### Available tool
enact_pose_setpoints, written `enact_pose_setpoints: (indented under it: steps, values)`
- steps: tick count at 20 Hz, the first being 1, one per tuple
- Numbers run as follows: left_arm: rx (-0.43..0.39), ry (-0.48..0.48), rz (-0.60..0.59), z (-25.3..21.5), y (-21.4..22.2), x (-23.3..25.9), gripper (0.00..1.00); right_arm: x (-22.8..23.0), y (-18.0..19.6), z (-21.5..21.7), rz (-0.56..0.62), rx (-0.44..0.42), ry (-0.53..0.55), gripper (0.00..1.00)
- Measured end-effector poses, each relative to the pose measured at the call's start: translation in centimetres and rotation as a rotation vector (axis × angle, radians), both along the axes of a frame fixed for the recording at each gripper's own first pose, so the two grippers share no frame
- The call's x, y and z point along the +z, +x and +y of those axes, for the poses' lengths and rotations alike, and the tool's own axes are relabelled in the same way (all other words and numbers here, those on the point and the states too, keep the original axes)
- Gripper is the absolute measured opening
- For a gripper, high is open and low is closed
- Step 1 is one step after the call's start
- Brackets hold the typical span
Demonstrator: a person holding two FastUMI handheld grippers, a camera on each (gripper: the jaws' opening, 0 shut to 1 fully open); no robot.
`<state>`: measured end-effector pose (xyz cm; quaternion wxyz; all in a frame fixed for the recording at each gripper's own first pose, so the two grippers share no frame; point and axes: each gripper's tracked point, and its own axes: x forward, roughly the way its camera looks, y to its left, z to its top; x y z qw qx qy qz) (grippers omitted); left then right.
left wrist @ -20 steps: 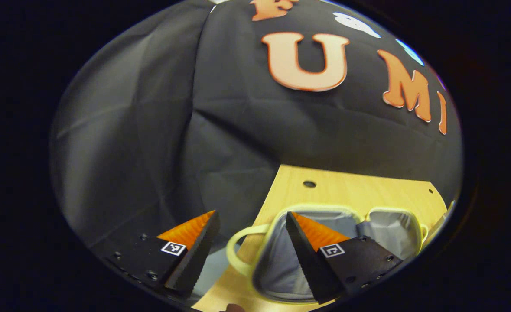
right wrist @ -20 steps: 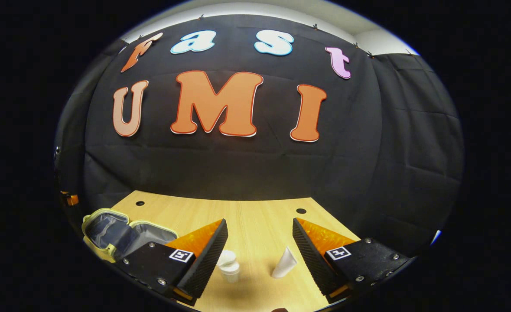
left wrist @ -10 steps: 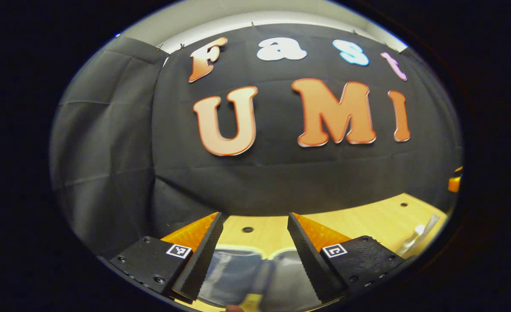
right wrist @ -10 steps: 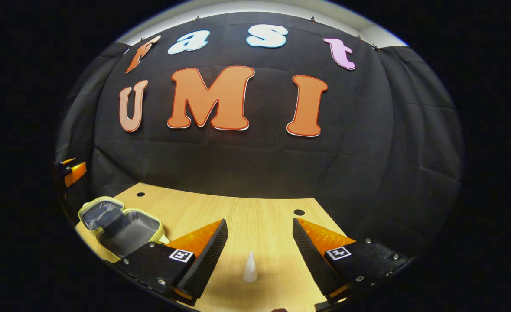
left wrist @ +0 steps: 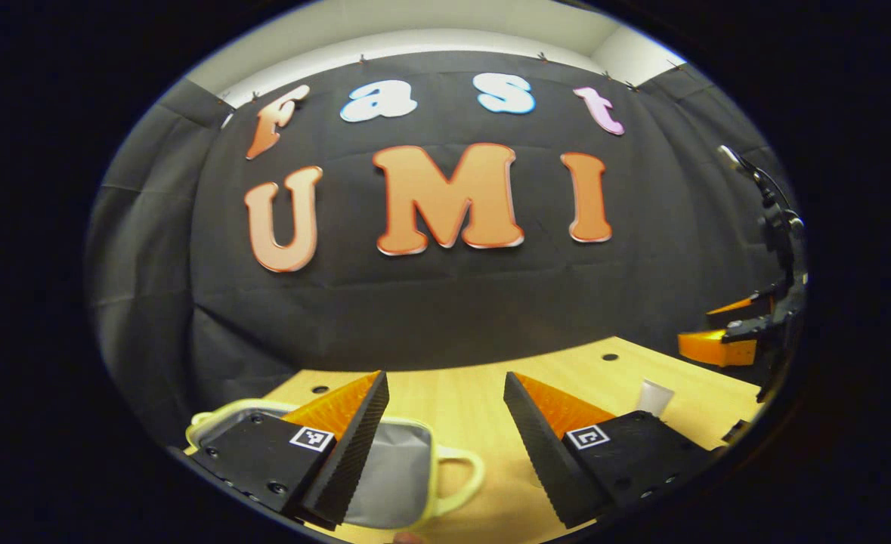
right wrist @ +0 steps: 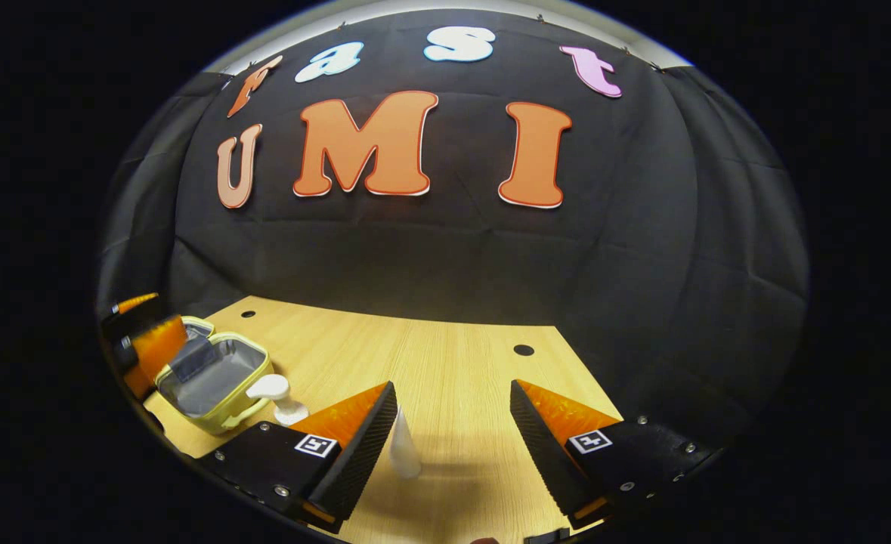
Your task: First open the suitcase, pack the skin care products into it, and then close the suitcase.
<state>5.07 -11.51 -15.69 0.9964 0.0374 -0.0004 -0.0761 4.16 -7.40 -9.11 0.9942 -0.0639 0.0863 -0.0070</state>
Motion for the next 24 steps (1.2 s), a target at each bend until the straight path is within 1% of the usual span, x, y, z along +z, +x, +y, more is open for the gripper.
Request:
enact_pose_setpoints:
  steps: [2,5,8,10,12,13,17,18,19,20,21,24]
  values:
    - [-0.043,0.004,0.032,-3.4,-0.6,-2.8,0.96,-1.2,0.1,-0.7,0.019,0.0,-0.006,0.95]
    - [-0.085,0.03,0.078,-7.4,-1.0,-7.1,0.96,-2.6,0.0,-1.7,0.041,-0.003,-0.011,0.96]
    - [-0.096,0.042,0.167,-9.9,0.5,-11.9,0.96,-3.9,0.0,-2.9,0.065,-0.011,-0.017,0.96]
    - [-0.062,0.045,0.228,-10.4,1.8,-14.3,0.96,-4.5,0.0,-3.7,0.078,-0.02,-0.013,0.96]
    - [-0.05,0.03,0.234,-11.0,2.6,-14.7,0.96,-5.0,-0.1,-4.6,0.085,-0.031,-0.014,0.96]
    - [-0.029,0.028,0.231,-11.0,3.5,-14.9,0.96,-5.1,-0.1,-5.0,0.088,-0.035,-0.019,0.96]
    - [0.031,0.042,0.279,-10.6,6.1,-17.7,0.96,-5.6,-0.3,-5.8,0.097,-0.04,-0.025,0.96]
    - [0.034,0.048,0.295,-10.5,6.7,-18.6,0.96,-5.8,-0.4,-5.8,0.1,-0.039,-0.027,0.96]
    - [0.023,0.034,0.307,-10.9,7.5,-19.3,0.93,-6.0,-0.4,-5.8,0.104,-0.036,-0.028,0.96]
    - [0.031,0.014,0.306,-11.0,7.0,-19.0,0.77,-6.1,-0.4,-5.7,0.109,-0.033,-0.025,0.96]
    - [0.016,0.015,0.298,-11.5,8.1,-19.3,0.61,-6.2,-0.5,-5.6,0.114,-0.029,-0.019,0.96]
    - [0.004,0.016,0.36,-11.2,7.1,-18.7,0.59,-6.6,-1.2,-4.5,0.128,-0.007,0.003,0.96]
